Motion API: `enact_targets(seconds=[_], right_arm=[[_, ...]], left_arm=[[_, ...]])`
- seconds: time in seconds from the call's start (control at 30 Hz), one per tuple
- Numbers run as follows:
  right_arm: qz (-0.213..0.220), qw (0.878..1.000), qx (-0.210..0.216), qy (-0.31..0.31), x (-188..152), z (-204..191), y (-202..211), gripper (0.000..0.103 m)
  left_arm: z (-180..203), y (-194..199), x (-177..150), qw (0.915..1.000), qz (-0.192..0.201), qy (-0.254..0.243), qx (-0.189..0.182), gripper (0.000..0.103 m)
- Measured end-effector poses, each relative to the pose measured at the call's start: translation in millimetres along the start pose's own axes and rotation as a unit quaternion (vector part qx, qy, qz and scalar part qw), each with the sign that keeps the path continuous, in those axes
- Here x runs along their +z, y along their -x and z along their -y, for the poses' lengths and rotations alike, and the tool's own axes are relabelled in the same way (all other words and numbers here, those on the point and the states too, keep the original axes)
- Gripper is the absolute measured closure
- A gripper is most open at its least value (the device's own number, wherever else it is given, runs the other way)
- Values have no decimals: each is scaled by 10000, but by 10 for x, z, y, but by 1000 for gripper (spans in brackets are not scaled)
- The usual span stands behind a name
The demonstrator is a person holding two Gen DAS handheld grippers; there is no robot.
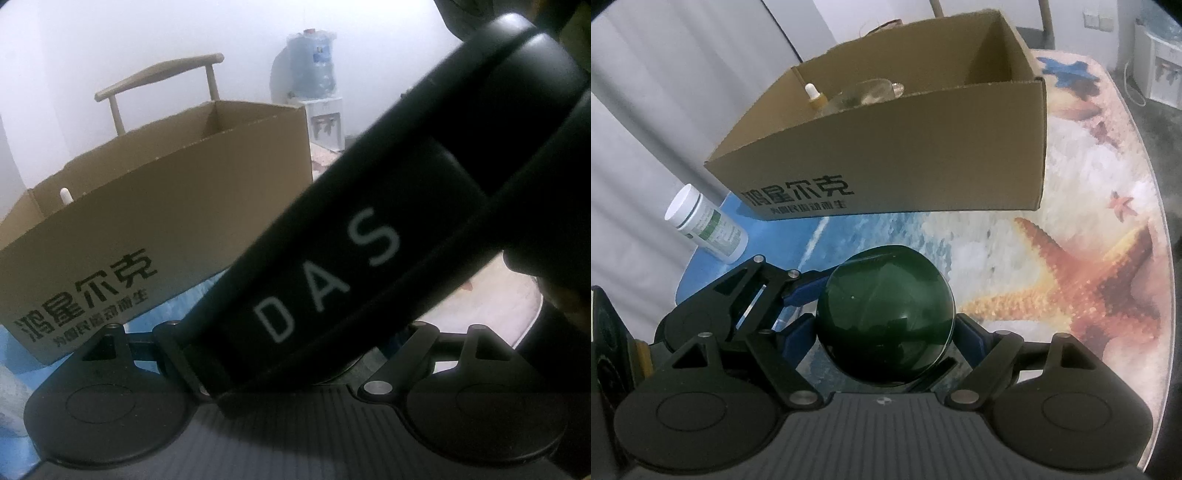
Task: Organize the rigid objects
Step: 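Carry the dark green round object over the box and lower it inside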
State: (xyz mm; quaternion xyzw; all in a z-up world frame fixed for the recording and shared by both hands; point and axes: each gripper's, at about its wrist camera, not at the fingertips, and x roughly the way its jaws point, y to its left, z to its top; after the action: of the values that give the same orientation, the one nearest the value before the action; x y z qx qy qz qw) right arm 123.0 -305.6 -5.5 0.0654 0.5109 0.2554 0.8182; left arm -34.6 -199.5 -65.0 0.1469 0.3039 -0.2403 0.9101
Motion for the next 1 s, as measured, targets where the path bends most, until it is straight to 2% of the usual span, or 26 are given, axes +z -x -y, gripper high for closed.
enact_targets(seconds=[0.07,0.13,0.27,0.4,0.6,0.77,1.0], right_arm=[[32,10000,9,20,5,-23,53,20],[86,9999,14,69,21,-69,121,20],[304,9992,65,247,116,-219,319,20],[552,9970,140,529,307,-401,556,20],[806,9921,201,943,750,-594,807,20],[702,9930,293,906,1182,-511,788,20],[136,9979,384,499,1894,-144,381,20]], left_arm=[[105,151,20,10000,44,-17,39,20],[-71,13,153,9999,124,-40,105,20],[-55,266,276,9985,386,-143,355,20],[-84,509,470,9951,669,-258,686,20],[-216,634,795,9913,896,-291,919,20],[-380,446,1077,9936,761,-184,812,20],[-717,-155,1403,9987,59,282,417,20]])
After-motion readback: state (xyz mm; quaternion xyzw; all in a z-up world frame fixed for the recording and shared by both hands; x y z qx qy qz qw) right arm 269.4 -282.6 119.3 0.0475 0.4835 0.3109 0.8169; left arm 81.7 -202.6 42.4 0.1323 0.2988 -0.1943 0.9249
